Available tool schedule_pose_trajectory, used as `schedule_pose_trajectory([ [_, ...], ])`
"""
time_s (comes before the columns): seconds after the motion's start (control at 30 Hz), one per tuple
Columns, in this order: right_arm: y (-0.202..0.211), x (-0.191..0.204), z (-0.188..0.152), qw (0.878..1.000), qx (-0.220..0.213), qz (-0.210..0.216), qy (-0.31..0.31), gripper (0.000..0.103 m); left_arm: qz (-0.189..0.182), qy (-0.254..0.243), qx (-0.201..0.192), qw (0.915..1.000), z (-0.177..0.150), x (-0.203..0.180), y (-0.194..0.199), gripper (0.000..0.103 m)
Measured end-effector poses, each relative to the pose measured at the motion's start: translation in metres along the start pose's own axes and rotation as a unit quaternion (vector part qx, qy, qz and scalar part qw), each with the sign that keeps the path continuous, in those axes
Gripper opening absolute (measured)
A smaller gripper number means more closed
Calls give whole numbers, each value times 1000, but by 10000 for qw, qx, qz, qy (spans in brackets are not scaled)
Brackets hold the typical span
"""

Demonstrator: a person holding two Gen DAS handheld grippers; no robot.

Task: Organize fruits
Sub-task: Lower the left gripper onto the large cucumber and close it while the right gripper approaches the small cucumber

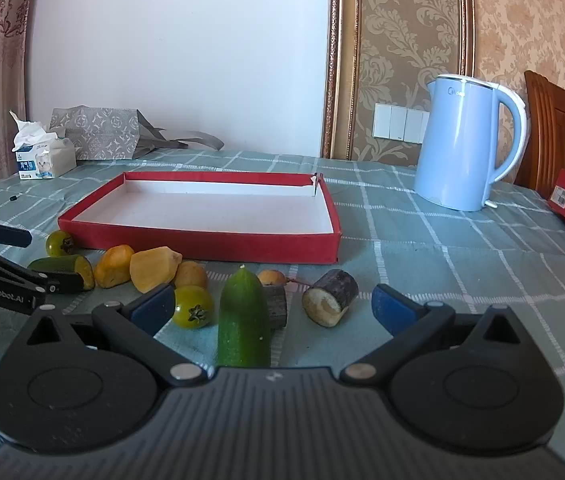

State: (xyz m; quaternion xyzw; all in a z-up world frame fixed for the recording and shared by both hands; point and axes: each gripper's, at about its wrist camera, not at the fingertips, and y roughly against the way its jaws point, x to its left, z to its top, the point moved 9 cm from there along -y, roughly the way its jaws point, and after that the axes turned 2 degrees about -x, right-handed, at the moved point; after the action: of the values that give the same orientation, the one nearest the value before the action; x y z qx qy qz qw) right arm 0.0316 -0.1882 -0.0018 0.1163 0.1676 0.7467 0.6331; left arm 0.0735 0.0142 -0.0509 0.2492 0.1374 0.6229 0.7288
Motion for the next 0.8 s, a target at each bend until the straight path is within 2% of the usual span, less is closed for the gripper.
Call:
schedule_pose_trajectory([
  [0.23, -1, -3, 0, 10000, 18, -14, -37, 103, -180, -2, 118, 9998, -3, -2, -7, 103],
  [0.5, -4, -5, -1, 9999, 16, -3, -126, 103, -613, 102, 328, 9975, -11, -6, -14, 103],
  [0.7, -10, -9, -3, 9997, 77, 24, -221, 103, -735, -24, 160, 9972, -8, -11, -9, 102],
  [0.73, -11, -10, -4, 9996, 82, 31, -250, 103, -738, -38, 183, 9971, -9, -12, -10, 100],
  [0.8, -13, -12, -4, 9995, 100, 38, -310, 103, -781, -9, 219, 9967, -10, -12, -11, 83],
])
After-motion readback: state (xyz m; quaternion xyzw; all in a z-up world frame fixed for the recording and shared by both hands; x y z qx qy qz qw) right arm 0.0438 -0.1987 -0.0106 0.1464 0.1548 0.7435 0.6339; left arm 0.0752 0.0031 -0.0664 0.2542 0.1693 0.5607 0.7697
